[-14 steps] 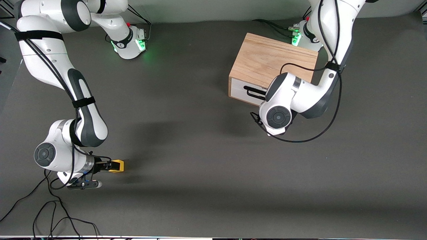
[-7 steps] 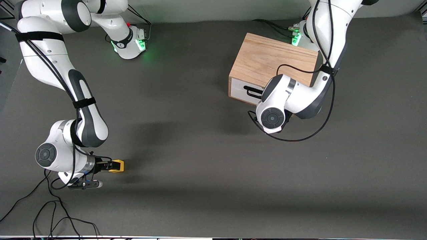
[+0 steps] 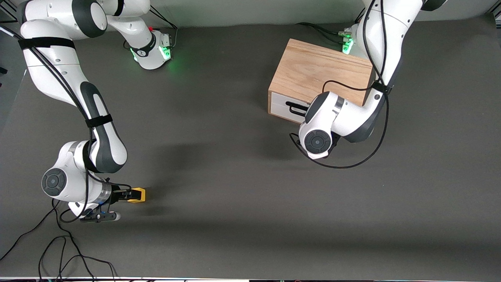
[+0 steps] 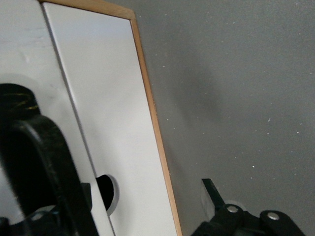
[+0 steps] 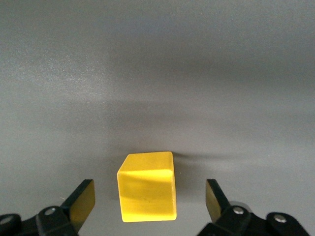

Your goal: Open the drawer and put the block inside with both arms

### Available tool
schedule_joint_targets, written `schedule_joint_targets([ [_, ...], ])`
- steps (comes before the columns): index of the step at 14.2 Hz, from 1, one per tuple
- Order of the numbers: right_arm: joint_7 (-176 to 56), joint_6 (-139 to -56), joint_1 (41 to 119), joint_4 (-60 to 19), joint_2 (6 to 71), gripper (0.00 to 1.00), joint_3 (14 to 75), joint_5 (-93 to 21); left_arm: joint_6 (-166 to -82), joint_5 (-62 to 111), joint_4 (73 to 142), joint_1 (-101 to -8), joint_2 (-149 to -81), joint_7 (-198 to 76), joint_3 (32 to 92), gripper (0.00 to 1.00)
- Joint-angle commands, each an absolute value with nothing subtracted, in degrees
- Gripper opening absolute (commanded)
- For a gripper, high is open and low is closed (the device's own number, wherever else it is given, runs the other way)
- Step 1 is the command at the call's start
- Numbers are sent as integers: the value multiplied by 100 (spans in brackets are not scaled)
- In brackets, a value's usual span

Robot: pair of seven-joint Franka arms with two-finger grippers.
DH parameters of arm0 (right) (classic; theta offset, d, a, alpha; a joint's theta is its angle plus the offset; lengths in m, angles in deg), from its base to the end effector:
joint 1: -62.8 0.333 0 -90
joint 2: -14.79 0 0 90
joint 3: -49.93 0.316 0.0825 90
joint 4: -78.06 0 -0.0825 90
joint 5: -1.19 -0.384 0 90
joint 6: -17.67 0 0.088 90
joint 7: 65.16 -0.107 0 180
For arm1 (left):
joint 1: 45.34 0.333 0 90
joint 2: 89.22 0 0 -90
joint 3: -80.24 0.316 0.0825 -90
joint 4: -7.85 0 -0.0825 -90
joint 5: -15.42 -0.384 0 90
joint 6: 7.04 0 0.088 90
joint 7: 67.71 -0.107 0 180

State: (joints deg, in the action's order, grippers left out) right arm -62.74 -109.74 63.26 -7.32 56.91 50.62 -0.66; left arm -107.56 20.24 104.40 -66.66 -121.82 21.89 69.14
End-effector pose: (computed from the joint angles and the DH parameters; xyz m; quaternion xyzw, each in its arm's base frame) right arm 0.7157 0.0139 0.2367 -0.9997 -0.0198 0.0006 0.0169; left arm 0.5217 -0.3290 0.2470 -0.8387 -0.4791 0.1980 0.1671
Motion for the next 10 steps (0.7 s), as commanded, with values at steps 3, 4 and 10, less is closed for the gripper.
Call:
schedule_joint_targets([
  [3, -6322, -11030, 6342, -676, 5724, 100, 5046, -21, -11530, 1475, 10462, -6757, -12279, 2203, 6978, 99],
  [4, -6322, -11030, 6342, -676, 5724, 100, 5046, -22, -11689, 1228, 10462, -6766, -12279, 2203, 6970, 99],
  [10, -6314, -11091, 6342, -693, 5742, 100, 5046, -13, -12006, 1164, 9944, -6609, -12271, 1343, 7013, 99],
])
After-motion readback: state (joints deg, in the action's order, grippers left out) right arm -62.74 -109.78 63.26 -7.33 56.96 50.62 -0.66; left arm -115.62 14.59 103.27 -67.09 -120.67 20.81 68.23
